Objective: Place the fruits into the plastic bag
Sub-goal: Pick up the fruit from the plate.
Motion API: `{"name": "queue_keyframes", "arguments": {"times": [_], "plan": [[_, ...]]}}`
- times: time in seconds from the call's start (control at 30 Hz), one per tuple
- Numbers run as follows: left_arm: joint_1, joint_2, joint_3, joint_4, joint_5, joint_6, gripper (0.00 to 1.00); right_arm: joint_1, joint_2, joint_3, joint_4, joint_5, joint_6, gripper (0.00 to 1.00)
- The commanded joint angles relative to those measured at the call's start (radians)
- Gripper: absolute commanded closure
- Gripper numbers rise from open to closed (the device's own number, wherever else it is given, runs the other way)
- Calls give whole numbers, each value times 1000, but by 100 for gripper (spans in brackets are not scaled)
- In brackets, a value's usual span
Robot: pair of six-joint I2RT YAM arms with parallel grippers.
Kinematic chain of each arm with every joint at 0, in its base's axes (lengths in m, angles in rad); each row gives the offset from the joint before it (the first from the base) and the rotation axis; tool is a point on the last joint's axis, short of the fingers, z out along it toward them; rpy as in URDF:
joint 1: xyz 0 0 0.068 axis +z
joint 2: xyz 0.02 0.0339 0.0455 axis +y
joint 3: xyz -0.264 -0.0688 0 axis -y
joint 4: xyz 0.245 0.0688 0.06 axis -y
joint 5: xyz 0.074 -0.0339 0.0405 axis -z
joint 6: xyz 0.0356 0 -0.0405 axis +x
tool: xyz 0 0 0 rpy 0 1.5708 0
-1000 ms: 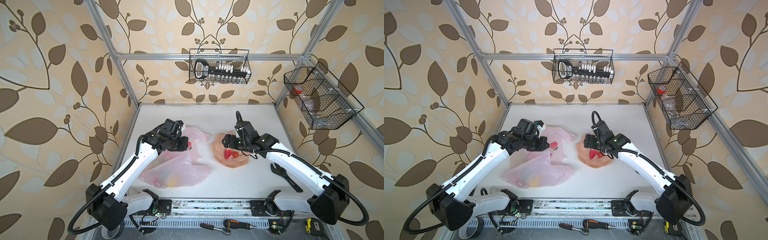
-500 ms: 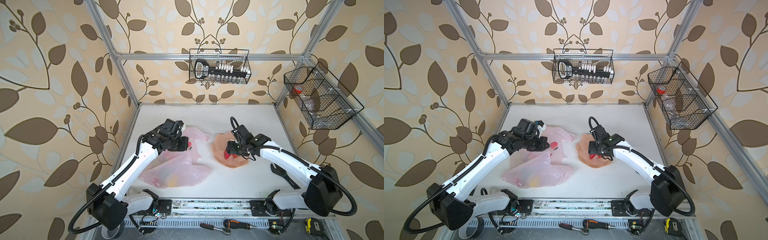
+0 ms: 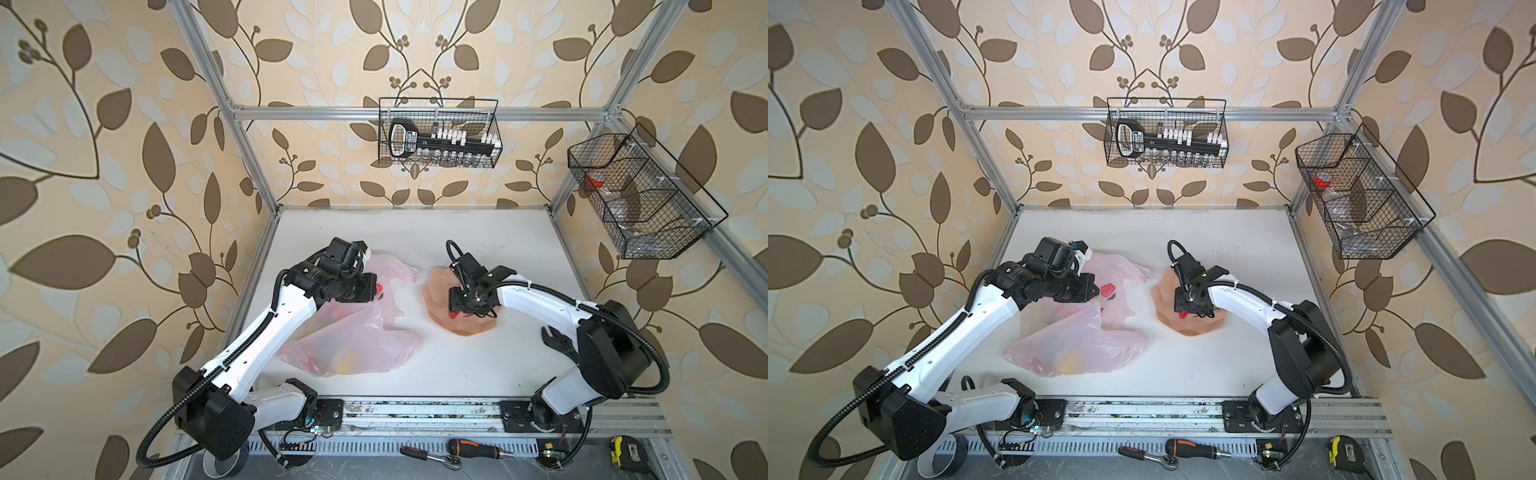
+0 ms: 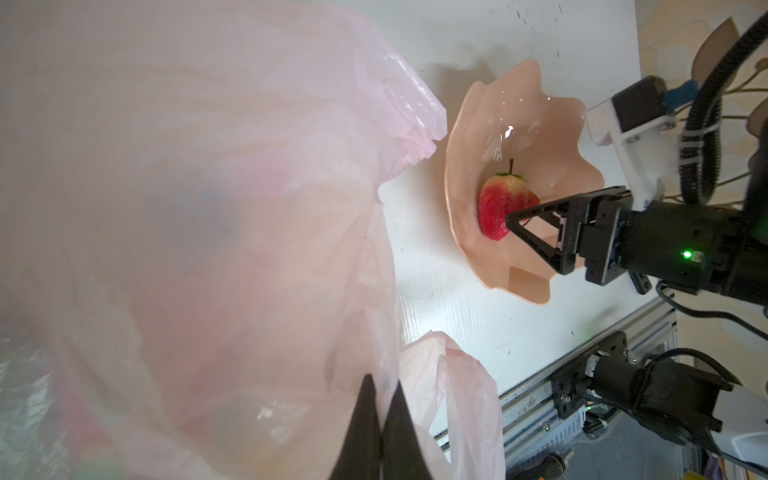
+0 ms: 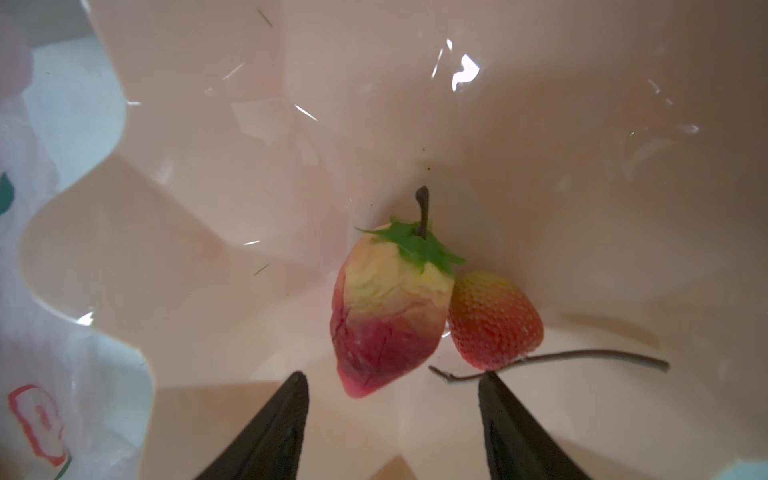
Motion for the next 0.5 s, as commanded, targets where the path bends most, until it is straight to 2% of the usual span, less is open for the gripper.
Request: {"name": "queue_keyframes", "arguments": {"times": [0.0,0.3,0.47], "plan": [[1,-3,39,-3,19,21,100,-2,31,32,8,12,-15,36],[1,0,42,-3,20,19,100,-2,99,58,29,33,-23,37],[1,-2,42,-3,22,17,100,-3,122,67,43,36,-22,42]]}}
